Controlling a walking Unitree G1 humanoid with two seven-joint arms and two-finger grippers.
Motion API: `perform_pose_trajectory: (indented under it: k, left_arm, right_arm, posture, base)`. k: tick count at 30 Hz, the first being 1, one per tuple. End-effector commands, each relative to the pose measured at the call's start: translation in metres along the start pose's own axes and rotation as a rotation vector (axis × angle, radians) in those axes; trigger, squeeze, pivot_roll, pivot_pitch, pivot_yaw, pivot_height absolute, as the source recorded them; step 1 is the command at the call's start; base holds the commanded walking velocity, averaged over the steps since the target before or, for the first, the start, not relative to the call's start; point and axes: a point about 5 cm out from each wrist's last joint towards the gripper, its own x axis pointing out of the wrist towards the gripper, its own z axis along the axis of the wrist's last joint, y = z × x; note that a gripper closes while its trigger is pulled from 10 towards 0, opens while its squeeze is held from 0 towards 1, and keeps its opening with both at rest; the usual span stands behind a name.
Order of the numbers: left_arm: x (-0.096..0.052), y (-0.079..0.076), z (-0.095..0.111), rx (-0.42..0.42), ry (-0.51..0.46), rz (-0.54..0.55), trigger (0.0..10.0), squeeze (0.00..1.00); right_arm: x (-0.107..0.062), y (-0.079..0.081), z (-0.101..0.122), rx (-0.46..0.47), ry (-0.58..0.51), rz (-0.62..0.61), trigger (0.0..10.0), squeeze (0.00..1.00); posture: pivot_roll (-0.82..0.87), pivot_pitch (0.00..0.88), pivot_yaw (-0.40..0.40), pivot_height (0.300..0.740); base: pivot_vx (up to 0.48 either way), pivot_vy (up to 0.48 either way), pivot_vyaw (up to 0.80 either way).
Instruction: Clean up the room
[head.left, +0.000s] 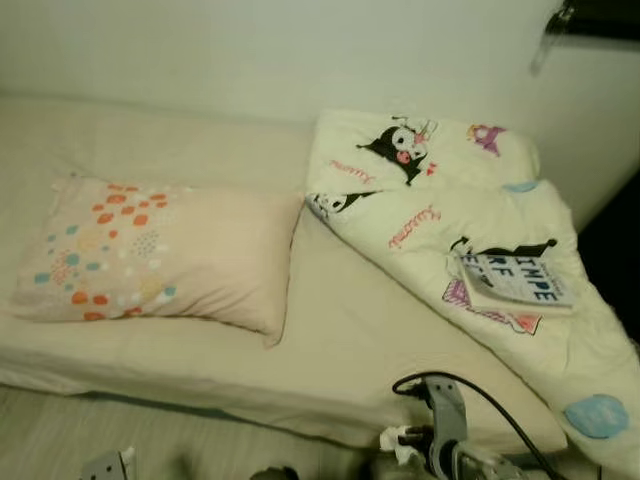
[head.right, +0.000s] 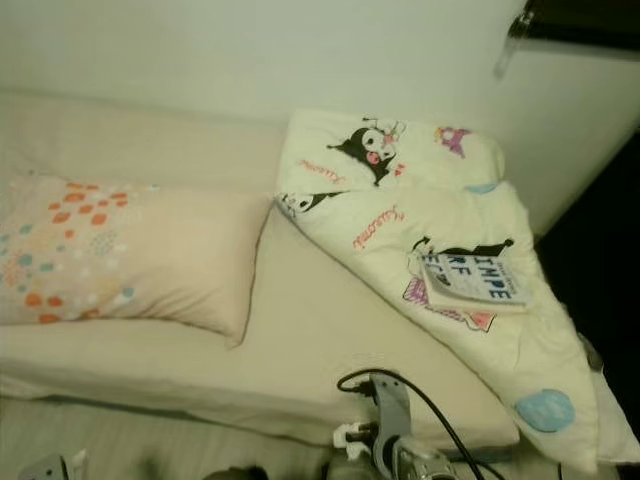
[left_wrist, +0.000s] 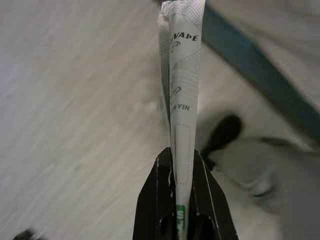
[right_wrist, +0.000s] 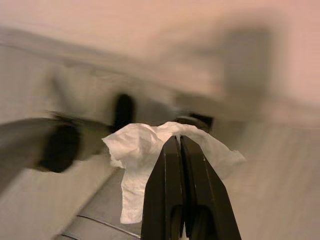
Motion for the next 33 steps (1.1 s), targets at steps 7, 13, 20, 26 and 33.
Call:
perform_pose_trajectory:
  k: [7,13,20,26,33]
  left_arm:
    - [0.001,-0.005,0.004,0.099,0.005,-0.043,10.0,0.00]
    - [0.000,-0.010,-0.004,0.120,0.035,-0.065,10.0,0.00]
    - [-0.002,-0.006,-0.013,0.134,0.063,-0.061,10.0,0.00]
    - [-0.003,-0.003,-0.014,0.133,0.067,-0.058,10.0,0.00]
    - [-0.001,-0.006,-0.009,0.141,0.051,-0.067,10.0,0.00]
  right_arm:
    - [0.001,0.002,0.004,-0.012,-0.005,0.001,10.0,0.00]
    - [-0.001,-0.003,0.001,-0.013,0.004,-0.015,10.0,0.00]
    - [-0.001,-0.003,-0.001,-0.016,0.009,-0.015,10.0,0.00]
    - [-0.001,-0.003,-0.001,-0.019,0.007,-0.017,10.0,0.00]
    - [0.001,0.001,0.006,-0.025,-0.018,-0.016,10.0,0.00]
  posture:
    - [-0.06,0.000,0.004,0.730]
    - [-0.06,0.000,-0.001,0.730]
    - [-0.05,0.000,0.002,0.730]
    - [-0.05,0.000,0.002,0.730]
    - [-0.06,0.000,0.006,0.730]
  base:
    - [0.000,0.000,0.72]
    - [0.000,0.000,0.73]
    - [0.000,0.000,0.73]
    - [0.000,0.000,0.73]
    - [0.000,0.000,0.73]
